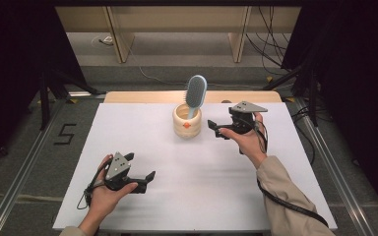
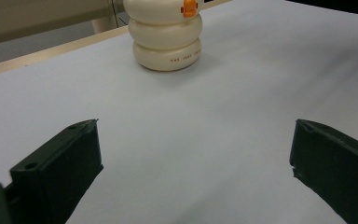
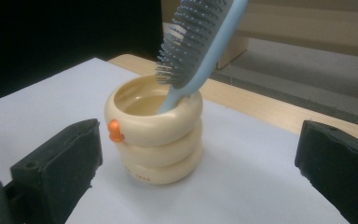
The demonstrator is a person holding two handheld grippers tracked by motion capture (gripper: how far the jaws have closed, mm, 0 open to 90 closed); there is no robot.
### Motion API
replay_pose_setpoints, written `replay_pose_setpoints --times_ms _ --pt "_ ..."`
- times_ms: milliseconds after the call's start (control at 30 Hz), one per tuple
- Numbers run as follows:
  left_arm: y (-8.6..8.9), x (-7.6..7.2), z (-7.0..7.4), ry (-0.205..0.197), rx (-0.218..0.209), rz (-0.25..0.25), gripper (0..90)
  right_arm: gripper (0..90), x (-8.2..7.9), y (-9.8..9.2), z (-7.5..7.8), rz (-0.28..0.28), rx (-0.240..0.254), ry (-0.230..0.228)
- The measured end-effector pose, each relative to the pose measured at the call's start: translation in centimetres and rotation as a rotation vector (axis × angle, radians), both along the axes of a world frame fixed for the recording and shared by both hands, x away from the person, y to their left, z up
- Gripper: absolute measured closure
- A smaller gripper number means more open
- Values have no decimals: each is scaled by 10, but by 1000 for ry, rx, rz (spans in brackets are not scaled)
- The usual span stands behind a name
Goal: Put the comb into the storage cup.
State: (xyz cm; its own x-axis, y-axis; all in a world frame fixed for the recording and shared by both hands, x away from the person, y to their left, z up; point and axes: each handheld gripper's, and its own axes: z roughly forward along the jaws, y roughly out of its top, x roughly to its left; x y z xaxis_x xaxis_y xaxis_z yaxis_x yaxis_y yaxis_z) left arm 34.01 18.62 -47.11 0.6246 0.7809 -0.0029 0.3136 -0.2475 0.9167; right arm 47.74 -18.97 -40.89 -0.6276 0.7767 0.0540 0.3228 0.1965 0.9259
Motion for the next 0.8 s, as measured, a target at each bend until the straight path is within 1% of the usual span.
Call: replay_pose_setpoints --times_ms 200,333,700,800 --pt "0 0 1 -2 -18 5 11 14 -9 -6 -1 11 -6 1" --pt "0 0 1 -1 -16 6 10 14 -16 -12 -2 18 -1 1" --pt "0 0 0 0 -17 4 10 15 -32 -25 -7 33 -10 4" --pt "0 0 0 0 -20 3 10 15 -36 -29 -9 34 -1 5"
